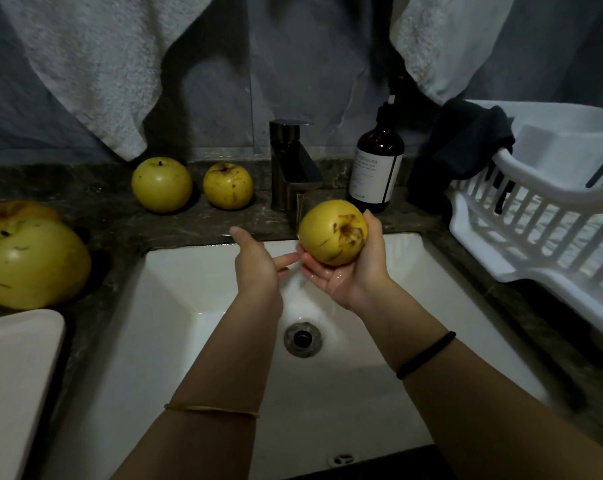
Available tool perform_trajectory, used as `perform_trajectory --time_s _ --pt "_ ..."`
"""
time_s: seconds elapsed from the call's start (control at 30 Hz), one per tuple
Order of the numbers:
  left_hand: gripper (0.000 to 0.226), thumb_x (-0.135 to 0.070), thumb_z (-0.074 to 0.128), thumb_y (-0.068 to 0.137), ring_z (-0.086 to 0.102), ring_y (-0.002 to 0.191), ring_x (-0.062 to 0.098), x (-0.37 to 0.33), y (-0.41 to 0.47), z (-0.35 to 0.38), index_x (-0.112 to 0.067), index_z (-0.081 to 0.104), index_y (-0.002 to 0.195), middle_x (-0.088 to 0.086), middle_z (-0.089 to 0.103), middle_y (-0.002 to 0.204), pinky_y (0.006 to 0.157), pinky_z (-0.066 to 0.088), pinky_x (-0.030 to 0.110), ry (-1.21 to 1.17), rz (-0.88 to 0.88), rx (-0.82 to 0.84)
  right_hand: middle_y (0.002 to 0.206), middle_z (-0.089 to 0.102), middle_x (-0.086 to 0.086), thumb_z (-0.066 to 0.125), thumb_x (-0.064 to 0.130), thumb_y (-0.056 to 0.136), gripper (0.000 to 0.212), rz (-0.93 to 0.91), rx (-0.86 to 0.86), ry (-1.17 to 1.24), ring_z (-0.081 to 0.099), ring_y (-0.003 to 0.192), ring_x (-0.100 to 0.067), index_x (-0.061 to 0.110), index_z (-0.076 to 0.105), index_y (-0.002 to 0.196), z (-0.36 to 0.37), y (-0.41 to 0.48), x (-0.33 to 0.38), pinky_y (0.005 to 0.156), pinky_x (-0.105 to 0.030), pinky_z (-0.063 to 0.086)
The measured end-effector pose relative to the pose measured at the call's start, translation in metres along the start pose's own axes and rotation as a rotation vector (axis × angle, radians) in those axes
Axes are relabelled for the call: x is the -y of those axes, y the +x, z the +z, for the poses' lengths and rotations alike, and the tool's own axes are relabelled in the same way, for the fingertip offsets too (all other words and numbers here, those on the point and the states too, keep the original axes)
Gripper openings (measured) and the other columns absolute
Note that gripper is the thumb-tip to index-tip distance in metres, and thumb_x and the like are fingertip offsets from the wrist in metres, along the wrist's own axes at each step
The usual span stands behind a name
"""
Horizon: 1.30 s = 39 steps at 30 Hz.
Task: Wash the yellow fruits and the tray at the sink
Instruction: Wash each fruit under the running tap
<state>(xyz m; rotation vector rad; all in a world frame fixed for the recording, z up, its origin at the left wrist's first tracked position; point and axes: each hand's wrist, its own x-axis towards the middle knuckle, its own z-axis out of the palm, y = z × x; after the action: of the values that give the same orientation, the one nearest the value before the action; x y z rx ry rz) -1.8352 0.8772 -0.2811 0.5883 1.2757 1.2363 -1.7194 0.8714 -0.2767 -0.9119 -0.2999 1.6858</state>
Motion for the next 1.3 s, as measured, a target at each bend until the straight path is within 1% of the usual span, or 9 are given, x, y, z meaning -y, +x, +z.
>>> perform_trajectory --time_s 0.07,0.17,0.33,0.43,0.6,0.87,1.13,1.23,1.3 --pt "0.077 -0.064 0.007 0.095 0.050 0.123 0.029 -0.001 -0.003 0.002 -0.014 0.034 0.146 0.016 0.067 0.113 0.105 0.025 0.042 -0.013 -0.017 0.043 0.092 0.071 -0.022 0.045 0.071 0.080 0.076 0.043 0.018 0.037 0.069 0.078 -0.030 0.007 0.058 0.119 0.000 -0.002 0.000 0.073 -0.037 0.056" --pt "0.075 -0.066 0.011 0.094 0.058 0.101 0.024 -0.004 -0.012 0.004 -0.017 0.036 0.146 0.015 0.060 0.126 0.088 0.032 0.035 -0.024 -0.013 0.113 0.104 0.069 -0.024 0.043 0.073 0.080 0.082 0.117 0.026 0.056 0.070 0.060 -0.027 0.004 0.057 0.123 -0.001 -0.003 0.000 0.066 -0.038 0.058" --pt "0.051 -0.065 0.032 0.091 0.063 0.082 0.016 -0.007 -0.018 0.011 -0.026 0.058 0.113 0.005 0.066 0.099 0.062 0.047 0.028 0.195 0.083 0.240 0.081 0.072 -0.018 0.040 0.076 0.080 0.080 0.224 -0.067 -0.233 0.068 0.054 -0.025 0.006 0.066 0.109 -0.004 0.002 -0.002 0.069 -0.036 0.055" --pt "0.040 -0.059 0.044 0.091 0.064 0.091 0.016 -0.001 -0.013 0.012 -0.025 0.062 0.102 0.003 0.066 0.104 0.080 0.053 0.032 0.380 0.205 0.209 0.072 0.071 -0.014 0.042 0.076 0.079 0.076 0.261 -0.102 -0.341 0.067 0.051 -0.024 0.009 0.067 0.106 -0.002 0.000 -0.003 0.072 -0.037 0.053" --pt "0.086 -0.088 0.025 0.064 0.060 0.108 0.024 0.004 -0.008 0.011 -0.030 0.060 0.118 0.000 0.065 0.114 0.099 0.044 0.047 0.534 0.314 0.100 0.101 0.071 -0.016 0.046 0.080 0.075 0.085 0.290 -0.015 -0.298 0.067 0.093 -0.028 0.009 0.063 0.118 0.000 -0.001 -0.003 0.094 -0.042 0.047" --pt "0.062 -0.069 0.028 0.082 0.057 0.110 0.023 0.000 -0.025 0.010 -0.034 0.054 0.127 -0.001 0.064 0.117 0.097 0.045 0.043 0.630 0.643 -0.090 0.107 0.071 -0.016 0.045 0.081 0.070 0.086 0.252 0.233 -0.178 0.071 0.089 -0.031 0.011 0.064 0.116 0.004 -0.011 0.001 0.082 -0.043 0.052" --pt "0.069 -0.059 0.024 0.077 0.061 0.092 0.028 -0.008 -0.045 -0.007 -0.027 0.060 0.126 0.008 0.069 0.103 0.073 0.039 0.031 0.742 1.059 -0.306 0.114 0.066 -0.021 0.049 0.078 0.057 0.095 0.190 0.443 -0.149 0.061 0.107 -0.035 0.008 0.058 0.121 0.012 -0.020 -0.003 0.093 -0.054 0.044" --pt "0.059 -0.046 0.029 0.084 0.058 0.108 0.028 -0.008 -0.043 -0.010 -0.017 0.061 0.124 0.009 0.065 0.118 0.097 0.038 0.046 0.877 1.216 -0.267 0.111 0.067 -0.018 0.057 0.067 0.063 0.079 0.160 0.431 -0.145 0.060 0.106 -0.032 0.009 0.061 0.118 0.011 -0.023 0.000 0.093 -0.051 0.044" --pt "0.053 -0.042 0.033 0.085 0.044 0.129 0.024 -0.014 -0.044 -0.009 -0.023 0.060 0.126 0.005 0.049 0.141 0.112 0.020 0.051 0.963 1.087 -0.240 0.106 0.068 -0.012 0.060 0.060 0.071 0.060 0.048 0.355 -0.348 0.062 0.099 -0.025 0.018 0.062 0.114 0.008 -0.019 -0.002 0.094 -0.046 0.043"
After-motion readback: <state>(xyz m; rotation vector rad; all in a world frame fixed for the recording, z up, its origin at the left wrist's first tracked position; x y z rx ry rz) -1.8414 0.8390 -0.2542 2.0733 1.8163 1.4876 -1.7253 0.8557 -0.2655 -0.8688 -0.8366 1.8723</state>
